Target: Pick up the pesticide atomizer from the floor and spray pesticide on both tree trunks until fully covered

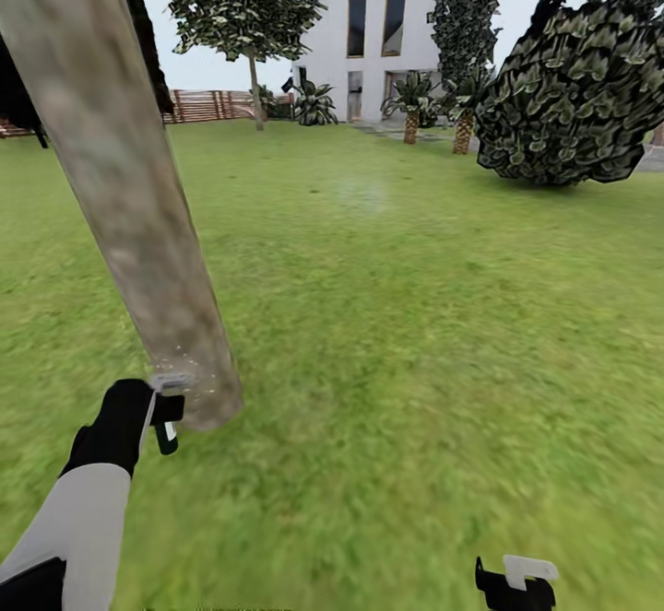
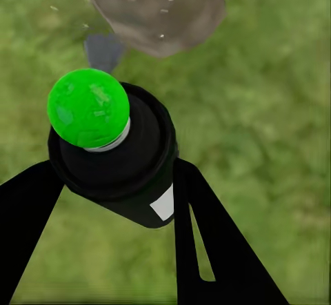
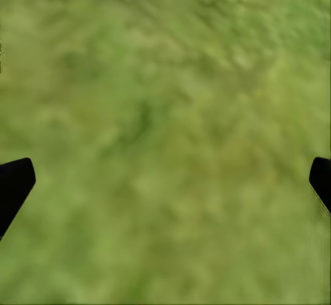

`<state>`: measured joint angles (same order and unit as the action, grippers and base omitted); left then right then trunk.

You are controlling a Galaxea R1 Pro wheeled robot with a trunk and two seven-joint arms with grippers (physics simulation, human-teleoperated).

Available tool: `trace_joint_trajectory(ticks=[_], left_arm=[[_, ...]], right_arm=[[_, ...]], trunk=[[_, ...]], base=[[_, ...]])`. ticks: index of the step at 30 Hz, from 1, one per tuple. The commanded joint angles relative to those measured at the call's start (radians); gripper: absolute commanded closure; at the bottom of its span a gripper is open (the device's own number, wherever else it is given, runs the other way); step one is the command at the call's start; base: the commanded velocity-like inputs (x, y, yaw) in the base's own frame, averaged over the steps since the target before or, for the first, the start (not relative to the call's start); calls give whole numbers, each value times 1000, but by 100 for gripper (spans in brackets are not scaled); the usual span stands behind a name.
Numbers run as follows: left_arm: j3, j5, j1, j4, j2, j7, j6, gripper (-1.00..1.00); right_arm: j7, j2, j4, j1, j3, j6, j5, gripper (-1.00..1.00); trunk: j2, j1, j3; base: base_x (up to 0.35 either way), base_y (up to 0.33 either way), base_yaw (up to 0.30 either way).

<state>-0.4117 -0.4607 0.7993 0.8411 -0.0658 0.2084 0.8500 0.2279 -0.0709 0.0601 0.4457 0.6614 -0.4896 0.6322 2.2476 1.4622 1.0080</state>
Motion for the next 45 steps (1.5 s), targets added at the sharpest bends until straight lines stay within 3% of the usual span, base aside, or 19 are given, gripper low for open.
trace_joint_trajectory(ticks=[1,12,27,39,45], left_arm=[[-2,-10,2,4,0,9,3,100],[-2,-10,6,39,9,9,3,100],[-2,-12,5,38,8,9,3,100],[-2,-12,-4,38,8,8,3,100],[-2,-13,-5,37,7,8,2,100]], right_arm=[[5,0,-2,1,6,-3,11,-100],[5,0,-2,1,6,-3,11,-100],[5,0,-2,1,6,-3,11,-100],[5,0,-2,1,5,-3,11,-100],[2,0,-2,1,6,-3,11,-100]], trunk=[[0,0,0],[0,0,-6],[0,0,-6],[0,0,-6],[0,0,-6]], base=[[0,-275,272],[39,-273,271],[172,-239,19],[93,-265,249],[91,-266,31]])
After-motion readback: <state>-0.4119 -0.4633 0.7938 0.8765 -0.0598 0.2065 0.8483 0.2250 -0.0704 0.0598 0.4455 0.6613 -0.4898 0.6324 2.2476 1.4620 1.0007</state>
